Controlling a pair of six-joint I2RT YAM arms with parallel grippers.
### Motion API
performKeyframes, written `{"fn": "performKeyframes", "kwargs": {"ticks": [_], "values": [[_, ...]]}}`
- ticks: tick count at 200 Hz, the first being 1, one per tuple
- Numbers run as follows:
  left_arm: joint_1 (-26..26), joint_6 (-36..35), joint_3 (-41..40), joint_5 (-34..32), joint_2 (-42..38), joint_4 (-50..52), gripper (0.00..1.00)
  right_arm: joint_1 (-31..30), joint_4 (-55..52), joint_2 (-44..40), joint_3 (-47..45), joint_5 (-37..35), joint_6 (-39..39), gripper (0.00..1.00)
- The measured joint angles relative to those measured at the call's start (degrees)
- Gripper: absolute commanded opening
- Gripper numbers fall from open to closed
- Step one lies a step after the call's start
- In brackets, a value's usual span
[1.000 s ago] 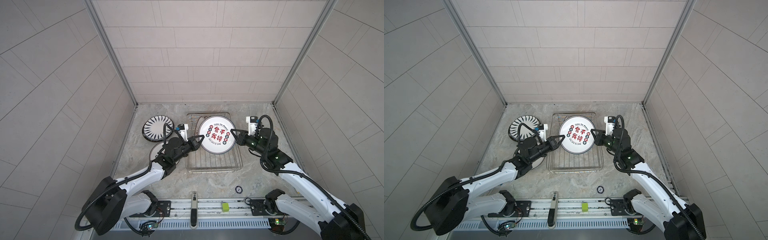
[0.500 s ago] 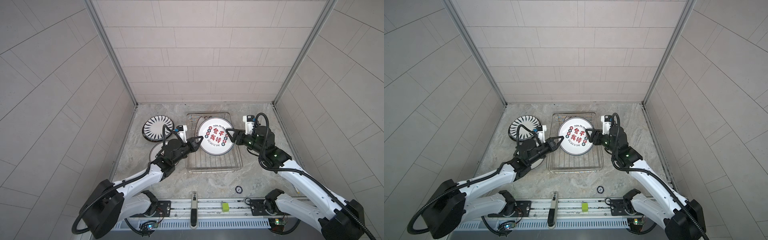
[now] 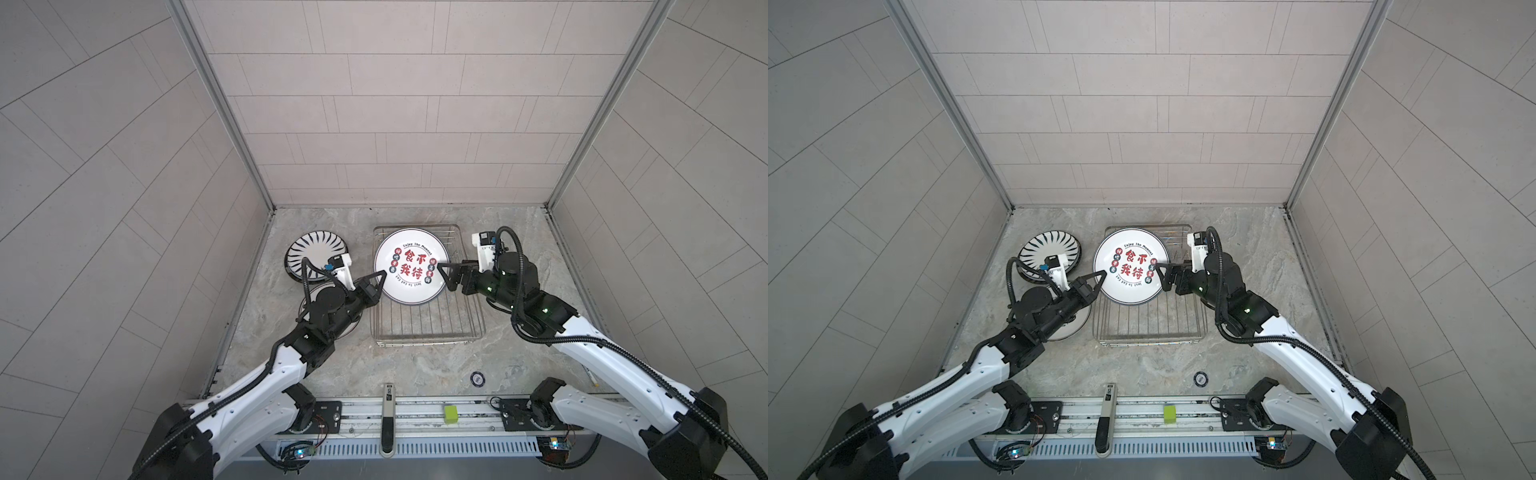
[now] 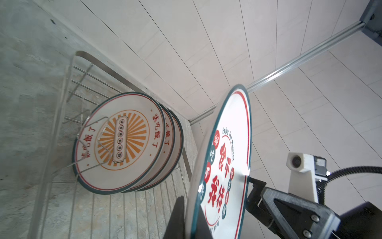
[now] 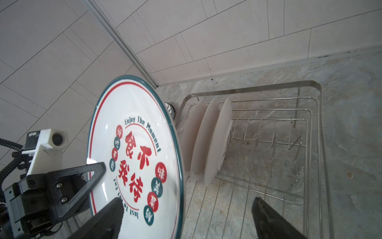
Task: Unload the plates from the dish rack
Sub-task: Place the plate on the plate.
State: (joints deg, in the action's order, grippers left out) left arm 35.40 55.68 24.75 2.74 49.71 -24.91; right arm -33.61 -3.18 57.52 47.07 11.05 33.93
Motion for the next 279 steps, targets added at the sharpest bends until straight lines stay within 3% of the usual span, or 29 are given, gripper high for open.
{"fn": "performKeyframes", "kwargs": {"ticks": [80,124,191,222,279], "values": [[-3.63,2.75,-3.02,-12.00,-19.93,18.25,0.00,-14.32,-1.44,3.78,6.64,-10.23,-8.50,0.99],[-4.31,3.50,-3.89,-19.34,-31.54,29.09,0.00,-20.81,-3.98,13.27,14.84,-12.37,-13.86,0.96],[-4.52,3.87,-5.33,-29.94,-45.51,44.46,0.00,-23.52,-9.40,28.17,27.28,-13.46,-16.20,0.97],[-4.68,3.80,-5.33,-32.72,-47.58,48.83,0.00,-24.94,-11.39,34.27,33.44,-13.05,-17.05,0.97],[-4.90,2.97,-5.33,-33.88,-44.35,51.36,0.00,-26.36,-14.71,44.46,42.58,-10.78,-17.70,0.96]]}}
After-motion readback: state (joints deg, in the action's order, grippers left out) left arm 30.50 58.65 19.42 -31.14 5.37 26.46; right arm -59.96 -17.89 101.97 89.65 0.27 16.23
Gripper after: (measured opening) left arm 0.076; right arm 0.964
